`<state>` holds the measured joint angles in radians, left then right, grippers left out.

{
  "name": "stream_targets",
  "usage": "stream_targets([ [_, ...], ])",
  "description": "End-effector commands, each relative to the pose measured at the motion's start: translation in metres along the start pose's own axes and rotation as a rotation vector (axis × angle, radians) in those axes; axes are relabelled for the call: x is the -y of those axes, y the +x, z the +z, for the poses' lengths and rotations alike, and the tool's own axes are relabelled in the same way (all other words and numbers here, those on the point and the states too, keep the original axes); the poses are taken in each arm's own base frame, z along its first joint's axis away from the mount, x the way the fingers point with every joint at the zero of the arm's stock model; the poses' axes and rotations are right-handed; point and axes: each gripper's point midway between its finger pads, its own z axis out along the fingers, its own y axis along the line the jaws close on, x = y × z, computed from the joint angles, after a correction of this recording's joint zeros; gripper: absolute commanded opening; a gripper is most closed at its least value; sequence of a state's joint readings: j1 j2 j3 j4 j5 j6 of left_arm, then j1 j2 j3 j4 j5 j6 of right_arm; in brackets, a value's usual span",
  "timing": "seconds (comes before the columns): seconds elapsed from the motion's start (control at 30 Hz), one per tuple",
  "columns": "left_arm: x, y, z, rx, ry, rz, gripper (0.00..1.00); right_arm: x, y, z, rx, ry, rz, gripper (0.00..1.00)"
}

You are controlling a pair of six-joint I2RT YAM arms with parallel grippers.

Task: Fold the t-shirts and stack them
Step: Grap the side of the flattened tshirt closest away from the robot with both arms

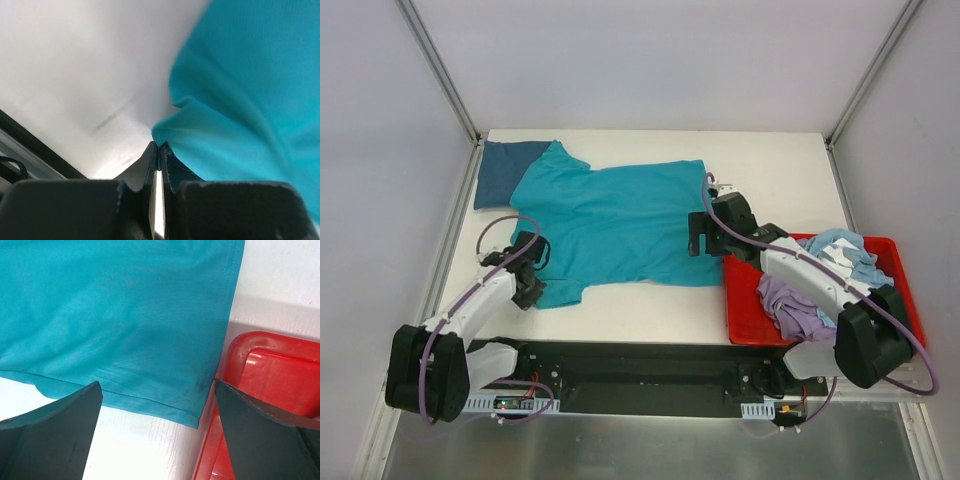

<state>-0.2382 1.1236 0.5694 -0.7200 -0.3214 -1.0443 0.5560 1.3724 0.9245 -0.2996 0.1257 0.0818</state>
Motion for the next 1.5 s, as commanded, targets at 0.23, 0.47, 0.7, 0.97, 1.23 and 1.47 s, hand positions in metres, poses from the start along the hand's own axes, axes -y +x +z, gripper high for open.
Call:
stream_targets([
  [0.23, -0.026, -0.109, -0.031, 0.361, -0.008, -0.347, 0.0, -0.034, 0.014, -0.009, -0.02, -0.108, -0.031, 0.96],
  [0.47, -0.015, -0.095, -0.019, 0.302, 0.051, -0.326, 0.0, -0.054, 0.068, -0.028, -0.153, -0.135, -0.023, 0.97],
  [0.7, -0.012, -0.089, -0.013, 0.3, 0.088, -0.324, 0.0, -0.055, 0.13, -0.039, -0.297, -0.219, 0.019, 0.97],
  [0.97, -0.011, -0.089, -0.014, 0.297, 0.095, -0.317, 0.0, -0.061, 0.144, -0.039, -0.32, -0.273, 0.019, 0.96],
  [1.23, -0.009, -0.088, -0.014, 0.288, 0.103, -0.308, 0.0, -0.061, 0.135, -0.021, -0.269, -0.235, 0.021, 0.94],
  [1.47, -0.009, -0.089, -0.015, 0.295, 0.107, -0.308, 0.0, -0.06, 0.144, -0.015, -0.295, -0.229, 0.002, 0.88],
])
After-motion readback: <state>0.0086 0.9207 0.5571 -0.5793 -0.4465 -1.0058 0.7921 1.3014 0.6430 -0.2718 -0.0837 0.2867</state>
